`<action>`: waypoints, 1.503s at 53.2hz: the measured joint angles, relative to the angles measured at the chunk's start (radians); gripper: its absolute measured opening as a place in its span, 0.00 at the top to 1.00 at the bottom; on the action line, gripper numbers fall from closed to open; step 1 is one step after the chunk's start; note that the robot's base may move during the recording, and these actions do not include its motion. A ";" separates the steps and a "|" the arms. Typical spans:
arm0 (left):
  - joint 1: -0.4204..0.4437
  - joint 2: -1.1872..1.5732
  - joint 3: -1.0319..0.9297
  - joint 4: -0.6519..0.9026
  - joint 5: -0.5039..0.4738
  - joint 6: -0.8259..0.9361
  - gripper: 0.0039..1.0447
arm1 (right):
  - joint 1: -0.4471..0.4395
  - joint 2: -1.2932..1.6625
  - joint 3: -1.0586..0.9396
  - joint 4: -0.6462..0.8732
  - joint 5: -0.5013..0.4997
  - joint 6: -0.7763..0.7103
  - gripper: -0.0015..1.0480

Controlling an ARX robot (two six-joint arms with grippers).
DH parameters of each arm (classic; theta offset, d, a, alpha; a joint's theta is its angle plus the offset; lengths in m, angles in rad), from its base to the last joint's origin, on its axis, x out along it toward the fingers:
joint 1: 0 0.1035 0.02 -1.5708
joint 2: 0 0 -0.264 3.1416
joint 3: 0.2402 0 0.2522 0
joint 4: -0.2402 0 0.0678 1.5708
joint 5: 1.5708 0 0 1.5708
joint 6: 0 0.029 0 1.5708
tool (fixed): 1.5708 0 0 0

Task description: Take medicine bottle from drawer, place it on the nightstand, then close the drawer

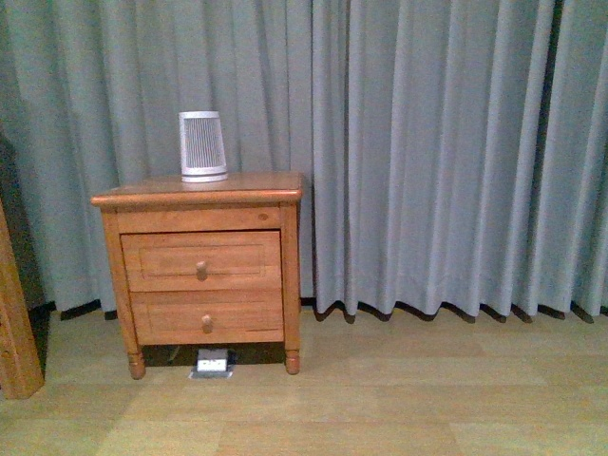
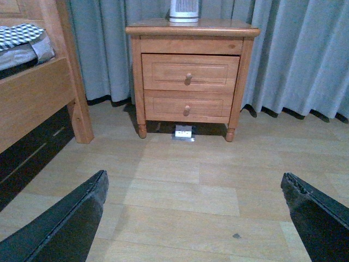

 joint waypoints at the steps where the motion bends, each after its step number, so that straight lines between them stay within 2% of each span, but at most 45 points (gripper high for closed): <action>1: 0.000 0.000 0.000 0.000 0.000 0.000 0.06 | 0.000 0.000 0.000 0.000 0.000 0.000 0.07; 80: 0.000 0.000 0.000 0.000 0.000 0.000 0.06 | 0.000 0.000 0.000 0.000 0.000 0.000 0.07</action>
